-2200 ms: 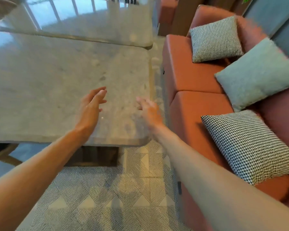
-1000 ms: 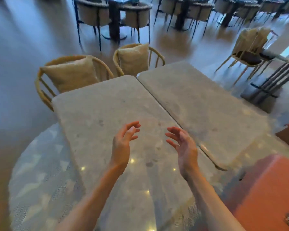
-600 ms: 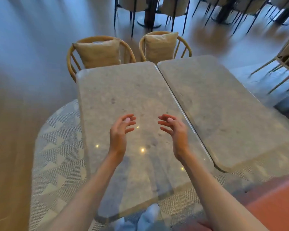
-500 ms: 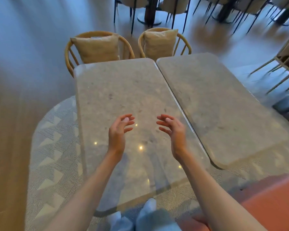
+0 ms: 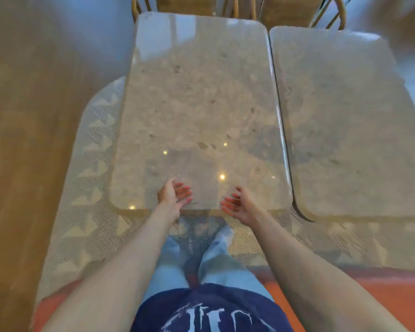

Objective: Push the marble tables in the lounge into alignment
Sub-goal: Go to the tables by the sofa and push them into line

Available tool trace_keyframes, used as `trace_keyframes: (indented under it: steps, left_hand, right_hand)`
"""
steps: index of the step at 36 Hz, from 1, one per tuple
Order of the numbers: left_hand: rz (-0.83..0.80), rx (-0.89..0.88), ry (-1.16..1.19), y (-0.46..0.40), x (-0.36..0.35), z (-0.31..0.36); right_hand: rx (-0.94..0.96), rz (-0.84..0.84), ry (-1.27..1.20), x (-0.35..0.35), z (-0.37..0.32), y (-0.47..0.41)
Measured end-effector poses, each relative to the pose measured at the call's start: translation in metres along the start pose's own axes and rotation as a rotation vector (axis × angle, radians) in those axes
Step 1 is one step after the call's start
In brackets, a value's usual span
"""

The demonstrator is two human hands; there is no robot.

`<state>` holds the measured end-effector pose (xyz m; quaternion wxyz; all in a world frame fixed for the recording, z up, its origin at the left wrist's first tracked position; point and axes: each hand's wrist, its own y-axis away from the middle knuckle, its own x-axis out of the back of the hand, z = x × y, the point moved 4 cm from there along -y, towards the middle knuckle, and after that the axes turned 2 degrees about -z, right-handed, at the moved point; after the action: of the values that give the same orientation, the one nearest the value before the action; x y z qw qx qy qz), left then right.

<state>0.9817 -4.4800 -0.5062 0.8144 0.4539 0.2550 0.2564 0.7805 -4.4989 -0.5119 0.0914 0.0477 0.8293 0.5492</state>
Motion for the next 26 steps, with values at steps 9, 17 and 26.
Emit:
trace_keyframes:
  steps: [9, 17, 26]
  left_hand:
    - [0.182, 0.254, 0.070, -0.004, 0.019, -0.061]
    - [0.107, 0.223, 0.395, -0.020, 0.024, -0.090]
    - [-0.103, 0.050, 0.539, -0.023, 0.024, -0.100]
  right_hand:
    - [-0.152, 0.058, 0.107, 0.048, 0.046, -0.027]
    - [0.027, -0.004, -0.430, 0.046, 0.057, -0.046]
    - [0.092, -0.025, -0.496, 0.047, 0.062, -0.038]
